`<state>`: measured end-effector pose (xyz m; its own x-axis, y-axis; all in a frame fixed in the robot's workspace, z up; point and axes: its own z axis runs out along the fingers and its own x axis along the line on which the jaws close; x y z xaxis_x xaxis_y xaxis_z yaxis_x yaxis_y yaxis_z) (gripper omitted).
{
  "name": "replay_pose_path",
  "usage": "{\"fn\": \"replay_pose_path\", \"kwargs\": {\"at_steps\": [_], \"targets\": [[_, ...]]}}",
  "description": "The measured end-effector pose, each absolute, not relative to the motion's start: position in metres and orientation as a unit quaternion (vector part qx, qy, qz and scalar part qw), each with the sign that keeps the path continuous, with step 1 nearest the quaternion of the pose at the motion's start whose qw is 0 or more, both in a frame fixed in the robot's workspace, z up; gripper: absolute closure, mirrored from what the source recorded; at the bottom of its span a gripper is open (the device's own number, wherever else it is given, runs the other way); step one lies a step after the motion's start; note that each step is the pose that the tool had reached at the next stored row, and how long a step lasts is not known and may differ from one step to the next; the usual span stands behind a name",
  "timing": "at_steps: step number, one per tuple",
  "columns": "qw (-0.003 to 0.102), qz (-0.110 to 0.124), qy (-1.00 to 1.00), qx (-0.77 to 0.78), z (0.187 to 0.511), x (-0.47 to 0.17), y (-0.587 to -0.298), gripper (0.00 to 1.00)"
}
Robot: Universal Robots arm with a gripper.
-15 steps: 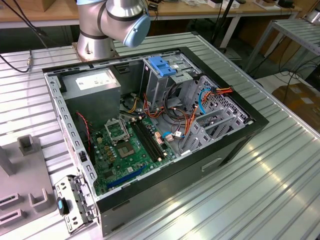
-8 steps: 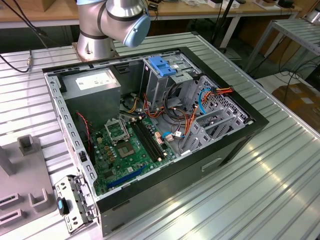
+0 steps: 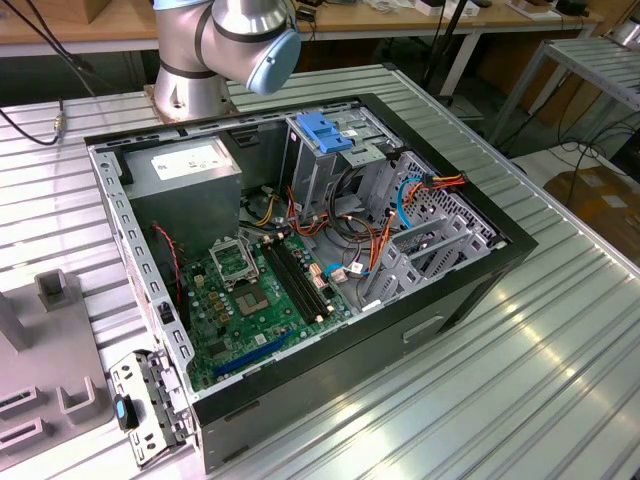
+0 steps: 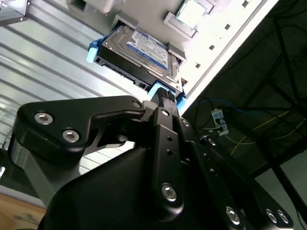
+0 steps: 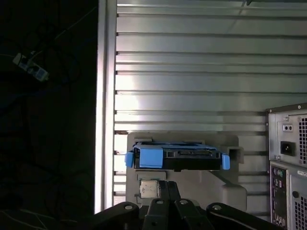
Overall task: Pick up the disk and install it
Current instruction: 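Pick up the disk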
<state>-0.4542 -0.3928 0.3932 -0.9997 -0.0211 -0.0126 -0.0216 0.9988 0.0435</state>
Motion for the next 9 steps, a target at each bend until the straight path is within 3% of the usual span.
{"fn": "replay_pose_path", "kwargs": {"at_steps": [9], "targets": [[0.005, 0.022, 0.997, -0.07, 0.3933, -0.4542, -0.3928, 0.89]]}}
